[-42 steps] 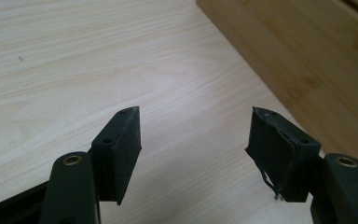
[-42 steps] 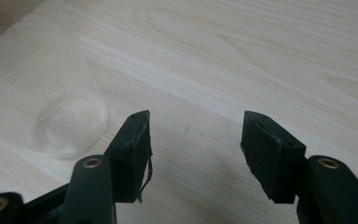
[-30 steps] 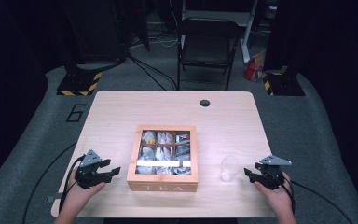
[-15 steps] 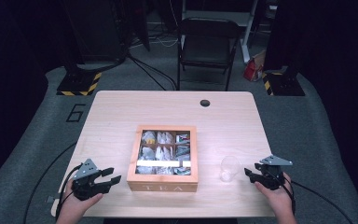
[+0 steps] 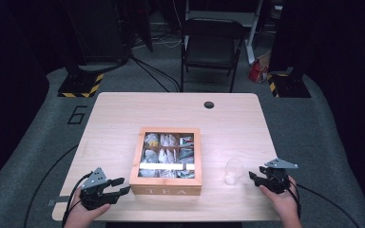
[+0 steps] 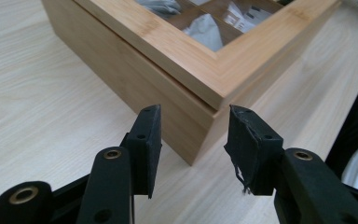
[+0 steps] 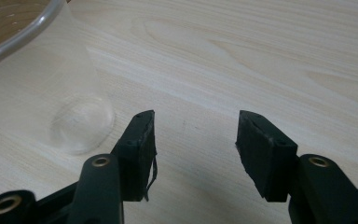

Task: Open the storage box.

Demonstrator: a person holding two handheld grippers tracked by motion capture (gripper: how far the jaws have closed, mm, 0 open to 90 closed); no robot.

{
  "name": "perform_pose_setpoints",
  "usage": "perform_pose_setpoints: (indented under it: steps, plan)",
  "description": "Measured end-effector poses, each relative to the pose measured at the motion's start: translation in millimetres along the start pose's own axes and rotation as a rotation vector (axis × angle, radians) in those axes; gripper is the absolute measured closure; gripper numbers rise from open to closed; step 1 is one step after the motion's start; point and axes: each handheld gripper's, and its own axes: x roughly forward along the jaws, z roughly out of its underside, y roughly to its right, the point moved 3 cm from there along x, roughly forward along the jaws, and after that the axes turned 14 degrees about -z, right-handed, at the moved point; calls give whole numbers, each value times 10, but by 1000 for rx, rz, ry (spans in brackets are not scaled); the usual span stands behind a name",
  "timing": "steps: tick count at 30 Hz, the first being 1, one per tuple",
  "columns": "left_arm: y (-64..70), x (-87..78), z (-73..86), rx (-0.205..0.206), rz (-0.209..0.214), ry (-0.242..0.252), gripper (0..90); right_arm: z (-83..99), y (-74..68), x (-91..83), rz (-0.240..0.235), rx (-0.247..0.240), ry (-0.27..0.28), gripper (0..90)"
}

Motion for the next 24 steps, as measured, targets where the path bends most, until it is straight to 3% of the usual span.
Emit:
perform_pose_setpoints:
  steps: [12,16,24]
  plan:
    - [62,111,-9,4,14,-10,570,-7,-13,22,-10,4,-6,468]
    - [78,127,-43,9,-6,15,582,-7,-14,6,-12,-4,-6,474]
    - [83,119,-71,12,-6,10,584,-29,-14,-66,-9,-6,5,489]
